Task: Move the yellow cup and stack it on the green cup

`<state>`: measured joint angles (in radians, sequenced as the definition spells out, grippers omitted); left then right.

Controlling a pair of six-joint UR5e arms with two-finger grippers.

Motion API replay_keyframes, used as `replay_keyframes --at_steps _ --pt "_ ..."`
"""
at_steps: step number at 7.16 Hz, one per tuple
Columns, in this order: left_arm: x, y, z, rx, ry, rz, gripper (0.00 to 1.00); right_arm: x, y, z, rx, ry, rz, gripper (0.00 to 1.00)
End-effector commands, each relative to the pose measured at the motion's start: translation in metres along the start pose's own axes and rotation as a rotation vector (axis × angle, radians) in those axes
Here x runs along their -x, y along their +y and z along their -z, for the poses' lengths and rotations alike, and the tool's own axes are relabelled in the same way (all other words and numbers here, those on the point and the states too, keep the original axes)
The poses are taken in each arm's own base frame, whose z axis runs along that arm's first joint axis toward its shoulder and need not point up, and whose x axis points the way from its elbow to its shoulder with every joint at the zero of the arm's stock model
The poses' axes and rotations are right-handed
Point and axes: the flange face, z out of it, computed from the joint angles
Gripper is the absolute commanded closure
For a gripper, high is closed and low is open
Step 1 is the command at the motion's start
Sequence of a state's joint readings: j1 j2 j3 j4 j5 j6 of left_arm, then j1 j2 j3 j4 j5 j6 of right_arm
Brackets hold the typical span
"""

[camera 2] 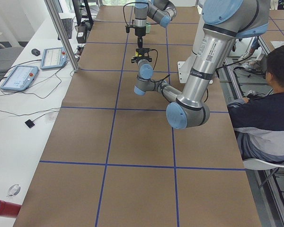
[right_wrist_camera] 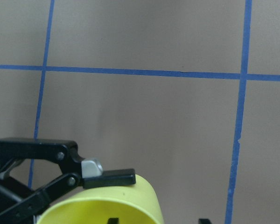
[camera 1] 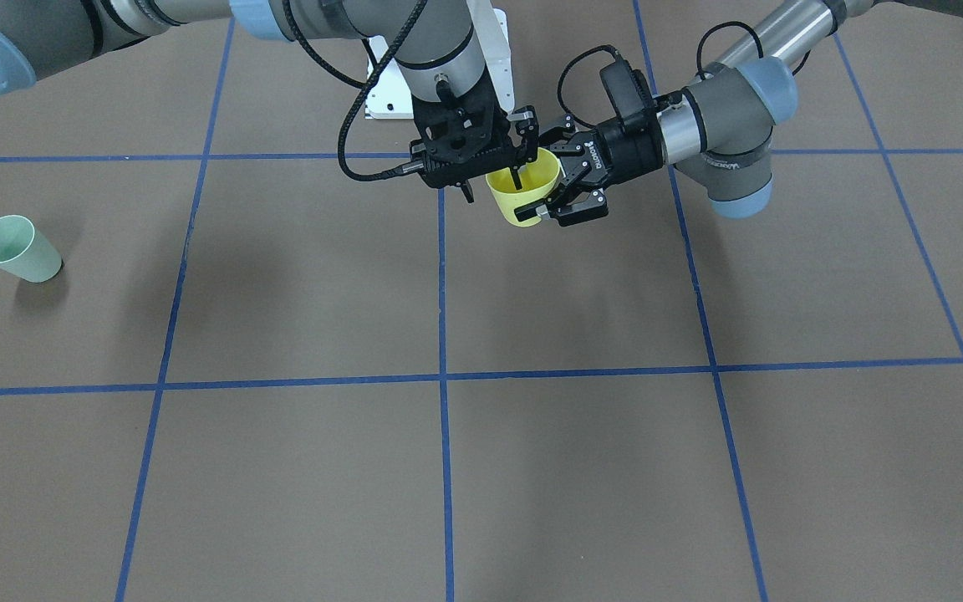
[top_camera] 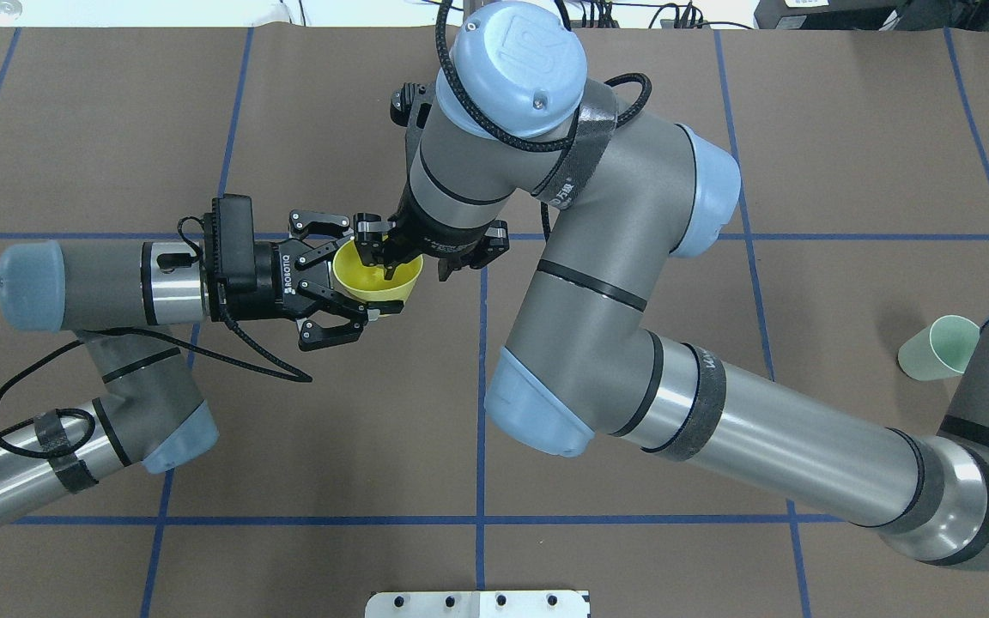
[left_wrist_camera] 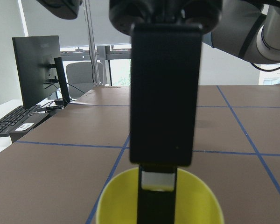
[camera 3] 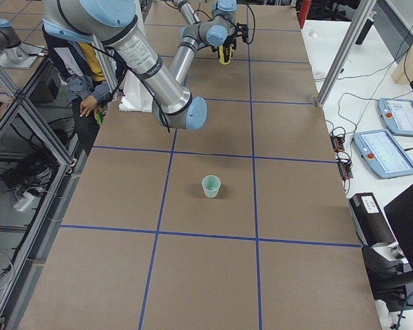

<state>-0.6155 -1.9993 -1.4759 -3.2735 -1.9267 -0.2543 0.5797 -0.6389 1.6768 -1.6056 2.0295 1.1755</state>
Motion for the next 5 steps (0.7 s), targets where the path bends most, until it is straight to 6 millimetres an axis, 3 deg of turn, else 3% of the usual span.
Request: replay_keyframes --at_steps 1,3,4,5 --pt "0.0001 0.0011 0.0000 0.002 0.000 -0.002 0.79 0.0036 0.0002 0.0012 0.007 0.014 0.000 0.58" --pt "0.0006 0.0027 -0.0003 0.006 -0.001 0.000 0.75 0.0020 -0.0003 -0.0011 0.010 0.020 -0.002 1.00" --pt "0.0001 0.0011 0.0000 0.002 0.000 -0.002 0.66 0.0011 -0.0014 -0.0037 0.012 0.025 -0.005 1.00" --pt "-0.0003 0.0002 0.0004 -0.002 0.001 -0.003 0.45 -0.0003 -0.0033 -0.0059 0.011 0.031 -0.008 1.00"
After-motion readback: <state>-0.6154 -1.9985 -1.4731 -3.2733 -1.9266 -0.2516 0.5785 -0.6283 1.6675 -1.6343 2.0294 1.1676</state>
